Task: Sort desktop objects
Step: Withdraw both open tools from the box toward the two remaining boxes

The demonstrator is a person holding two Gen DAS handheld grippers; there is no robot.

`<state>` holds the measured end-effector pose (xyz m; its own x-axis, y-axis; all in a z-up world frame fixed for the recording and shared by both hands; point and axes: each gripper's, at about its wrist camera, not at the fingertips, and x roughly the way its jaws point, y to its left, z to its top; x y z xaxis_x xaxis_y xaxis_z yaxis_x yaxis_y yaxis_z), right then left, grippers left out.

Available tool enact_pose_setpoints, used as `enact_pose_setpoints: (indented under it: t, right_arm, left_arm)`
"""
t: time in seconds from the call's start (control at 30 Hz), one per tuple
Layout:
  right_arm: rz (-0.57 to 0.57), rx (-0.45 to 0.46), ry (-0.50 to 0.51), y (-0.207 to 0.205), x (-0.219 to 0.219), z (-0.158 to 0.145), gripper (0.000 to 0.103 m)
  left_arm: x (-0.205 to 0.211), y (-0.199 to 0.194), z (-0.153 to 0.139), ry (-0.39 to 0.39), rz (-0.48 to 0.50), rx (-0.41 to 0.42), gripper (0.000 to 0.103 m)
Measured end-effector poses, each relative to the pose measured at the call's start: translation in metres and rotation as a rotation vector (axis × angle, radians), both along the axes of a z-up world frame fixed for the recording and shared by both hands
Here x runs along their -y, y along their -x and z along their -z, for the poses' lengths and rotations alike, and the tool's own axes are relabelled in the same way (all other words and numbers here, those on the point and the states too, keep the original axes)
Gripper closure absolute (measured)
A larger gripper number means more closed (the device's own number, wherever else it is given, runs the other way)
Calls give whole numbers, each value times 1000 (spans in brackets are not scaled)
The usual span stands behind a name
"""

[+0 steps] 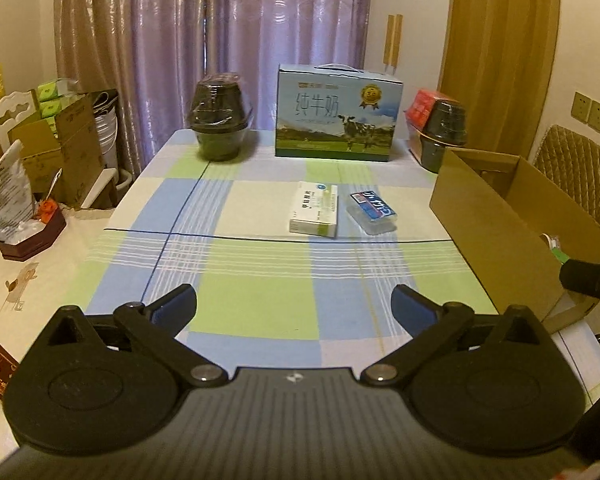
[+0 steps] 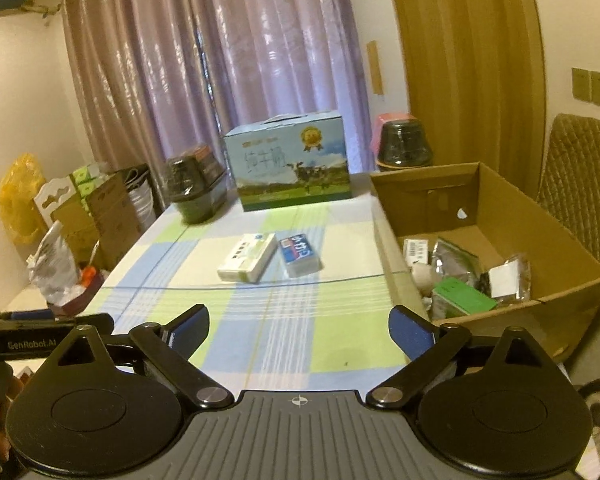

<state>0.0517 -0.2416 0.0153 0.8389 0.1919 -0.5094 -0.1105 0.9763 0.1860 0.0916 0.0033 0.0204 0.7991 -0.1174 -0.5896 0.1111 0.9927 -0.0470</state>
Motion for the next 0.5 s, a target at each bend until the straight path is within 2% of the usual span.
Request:
enact_pose_setpoints:
  t: [0.5]
  right_arm:
    - [-36,-56,30,-13,-16,20,2]
  left_arm:
    - [-12,-11,10,4,-7,-22,1]
